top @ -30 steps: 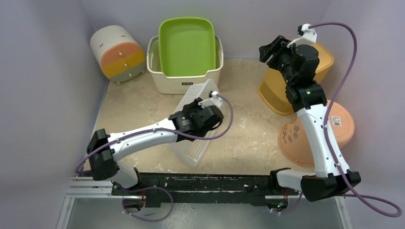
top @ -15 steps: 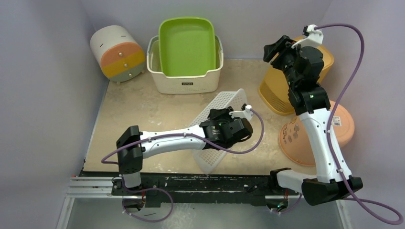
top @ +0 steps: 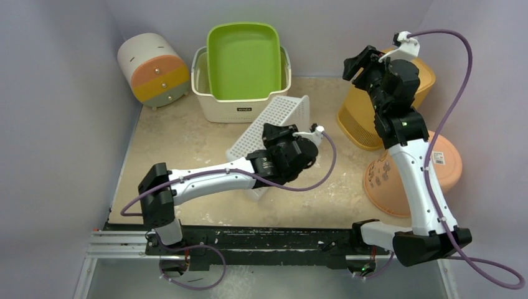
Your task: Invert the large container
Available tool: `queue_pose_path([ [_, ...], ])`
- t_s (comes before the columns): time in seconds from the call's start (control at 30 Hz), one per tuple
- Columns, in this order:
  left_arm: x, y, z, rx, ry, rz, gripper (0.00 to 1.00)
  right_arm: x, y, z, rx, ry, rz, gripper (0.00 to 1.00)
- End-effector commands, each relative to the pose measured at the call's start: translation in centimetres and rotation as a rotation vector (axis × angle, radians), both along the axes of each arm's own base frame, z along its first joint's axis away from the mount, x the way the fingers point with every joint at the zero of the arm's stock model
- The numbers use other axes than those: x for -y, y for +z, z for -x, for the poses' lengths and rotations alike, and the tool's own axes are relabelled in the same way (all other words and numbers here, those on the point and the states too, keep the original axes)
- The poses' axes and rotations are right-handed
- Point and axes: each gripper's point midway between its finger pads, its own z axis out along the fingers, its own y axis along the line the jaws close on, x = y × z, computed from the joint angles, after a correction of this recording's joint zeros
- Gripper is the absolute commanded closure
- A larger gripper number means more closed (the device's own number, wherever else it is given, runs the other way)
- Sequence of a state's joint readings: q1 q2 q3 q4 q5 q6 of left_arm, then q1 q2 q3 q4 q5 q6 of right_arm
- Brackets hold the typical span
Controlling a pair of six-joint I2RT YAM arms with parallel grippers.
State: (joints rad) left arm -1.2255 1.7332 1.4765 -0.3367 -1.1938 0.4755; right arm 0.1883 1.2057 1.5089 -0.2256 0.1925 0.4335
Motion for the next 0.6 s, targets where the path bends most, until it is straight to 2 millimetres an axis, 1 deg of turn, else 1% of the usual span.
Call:
queue_pose_path([
  [0.0, -6.1, 6.9, -1.5, 0.107, 0.13, -0.032, 1.0, 0.2, 2.4, -1.1, 0.07, -0.008, 0.014, 0.34],
  [0.07, -7.8, 6.8, -2.0, 0.09, 0.141, -0.066, 1.0, 0.1, 2.5, -1.5, 0.074, -0.003, 0.017, 0.34],
  [0.13, -9.3, 6.8, -2.1, 0.087, 0.154, -0.091, 1.0, 0.0, 2.5, -1.7, 0.077, 0.0, 0.02, 0.33],
  [0.17, -9.7, 6.9, -2.1, 0.091, 0.16, -0.087, 1.0, 0.0, 2.4, -1.9, 0.075, -0.001, 0.022, 0.33],
  [0.2, -9.9, 6.5, -2.1, 0.087, 0.156, -0.092, 1.0, 0.0, 2.3, -2.0, 0.072, 0.0, 0.024, 0.33],
  [0.23, -9.9, 5.8, -2.1, 0.082, 0.156, -0.109, 1.0, 0.0, 2.1, -2.1, 0.07, 0.001, 0.025, 0.33],
  [0.27, -9.9, 4.7, -2.1, 0.07, 0.156, -0.141, 1.0, 0.0, 1.8, -2.2, 0.065, 0.002, 0.026, 0.33],
  [0.37, -9.9, 0.5, -2.3, 0.025, 0.156, -0.238, 1.0, 0.0, 1.2, -2.3, 0.054, 0.007, 0.028, 0.33],
  [0.4, -9.8, -0.4, -2.2, 0.023, 0.151, -0.24, 1.0, 0.0, 1.1, -2.3, 0.052, 0.008, 0.03, 0.33],
  [0.57, -8.4, -1.8, -2.5, 0.002, 0.135, -0.187, 1.0, 0.6, 0.7, -2.3, 0.041, -0.006, 0.036, 0.33],
])
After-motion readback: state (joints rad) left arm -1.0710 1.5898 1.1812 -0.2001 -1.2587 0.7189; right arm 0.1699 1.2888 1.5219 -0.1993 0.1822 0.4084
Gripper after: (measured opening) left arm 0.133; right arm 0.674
